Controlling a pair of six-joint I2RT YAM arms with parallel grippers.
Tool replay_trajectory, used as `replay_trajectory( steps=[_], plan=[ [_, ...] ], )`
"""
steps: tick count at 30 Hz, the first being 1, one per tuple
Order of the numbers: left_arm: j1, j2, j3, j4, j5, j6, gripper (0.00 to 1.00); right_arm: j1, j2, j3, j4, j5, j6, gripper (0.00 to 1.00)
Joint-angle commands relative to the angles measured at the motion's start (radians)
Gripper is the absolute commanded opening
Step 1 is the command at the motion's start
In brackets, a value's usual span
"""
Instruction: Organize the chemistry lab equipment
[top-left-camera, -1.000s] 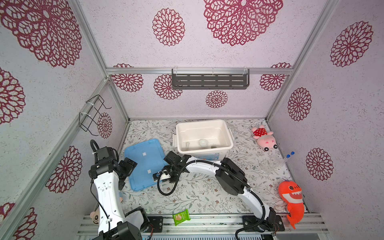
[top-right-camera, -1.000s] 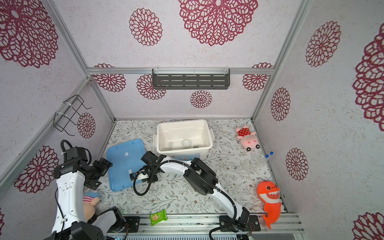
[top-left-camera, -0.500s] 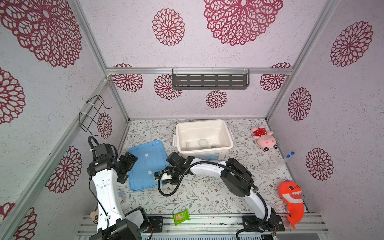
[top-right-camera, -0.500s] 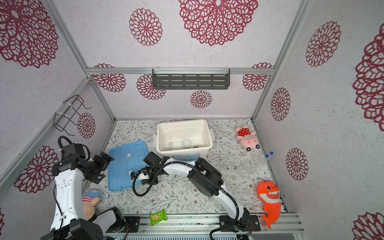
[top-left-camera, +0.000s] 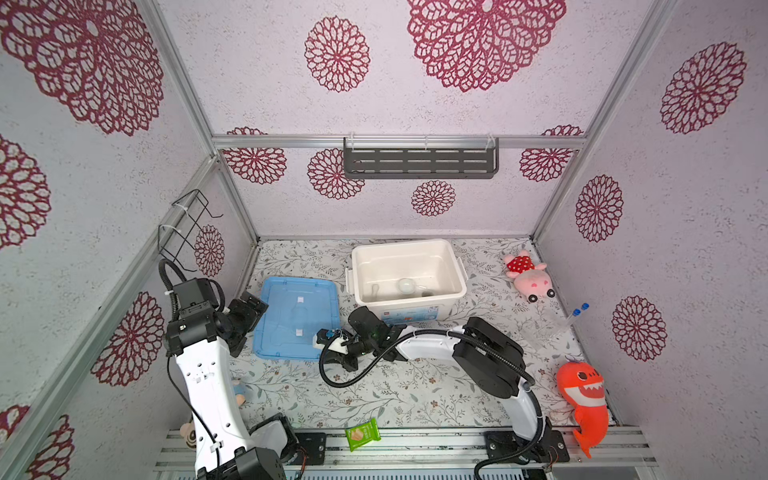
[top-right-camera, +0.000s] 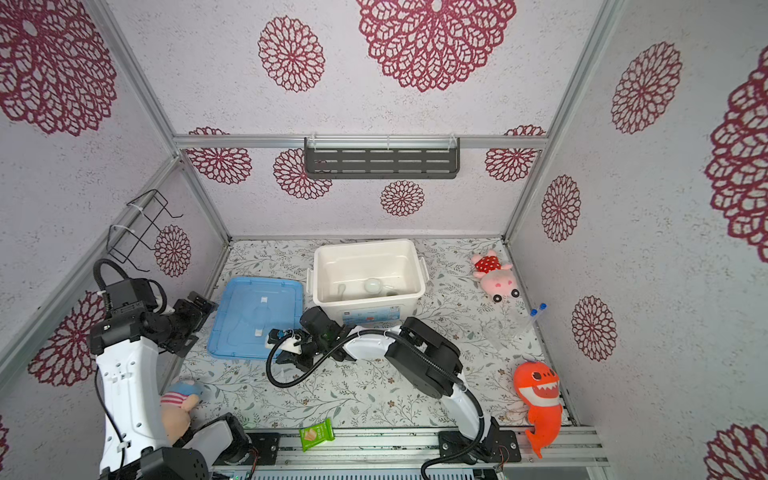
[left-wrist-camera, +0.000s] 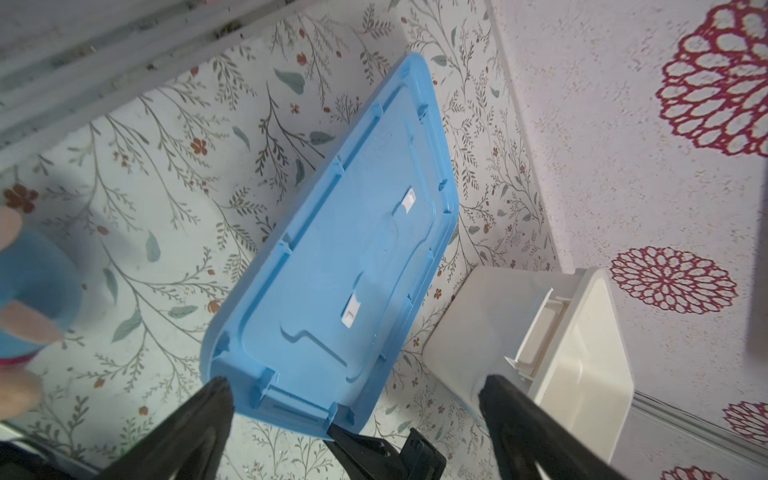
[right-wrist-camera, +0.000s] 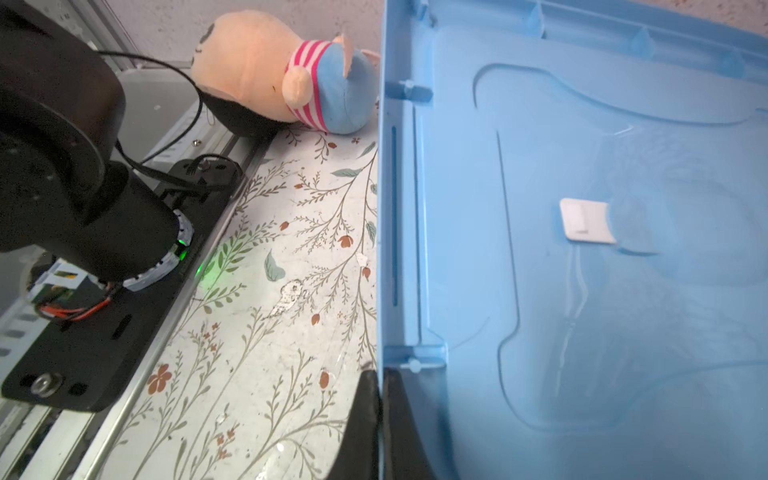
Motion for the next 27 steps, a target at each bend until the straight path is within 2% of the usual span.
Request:
replay_trajectory(
  steps=[1,2,5,7,9,12,15,19,24,27],
  plan=[
    [0.007,0.003,0.046,-0.026,-0.156,0.08,0.97,-0.011,-0.053,-0.027,0.239,-0.006,0.134,0.0],
    [0.008,0.003,0.038,-0.025,-0.158,0.097,0.97,-0.012,-0.056,-0.049,0.291,-0.003,0.158,0.0],
    [0.05,0.038,-0.026,-0.02,-0.051,0.127,0.97,-0.014,-0.053,-0.099,0.432,-0.016,0.209,0.0],
    [0.086,0.074,-0.045,-0.053,0.024,0.134,0.97,-0.017,-0.048,-0.104,0.461,-0.041,0.227,0.0],
    [0.116,0.074,-0.082,-0.027,0.152,0.131,0.97,-0.016,-0.049,-0.107,0.469,-0.055,0.229,0.0],
    [0.12,0.047,-0.172,0.095,0.326,0.057,0.97,-0.016,-0.051,-0.128,0.496,-0.05,0.228,0.0],
    [0.122,0.041,-0.259,0.182,0.439,-0.027,0.98,-0.017,-0.05,-0.123,0.499,-0.061,0.223,0.0],
    [0.12,0.084,-0.322,0.249,0.607,-0.06,0.76,-0.017,-0.034,-0.101,0.487,-0.098,0.218,0.0],
    [0.119,0.085,-0.284,0.165,0.538,-0.009,0.65,-0.016,-0.019,-0.067,0.472,-0.121,0.225,0.0],
    [0.119,0.057,-0.288,0.177,0.532,-0.019,0.49,-0.015,-0.012,-0.06,0.461,-0.116,0.217,0.0]
  ],
)
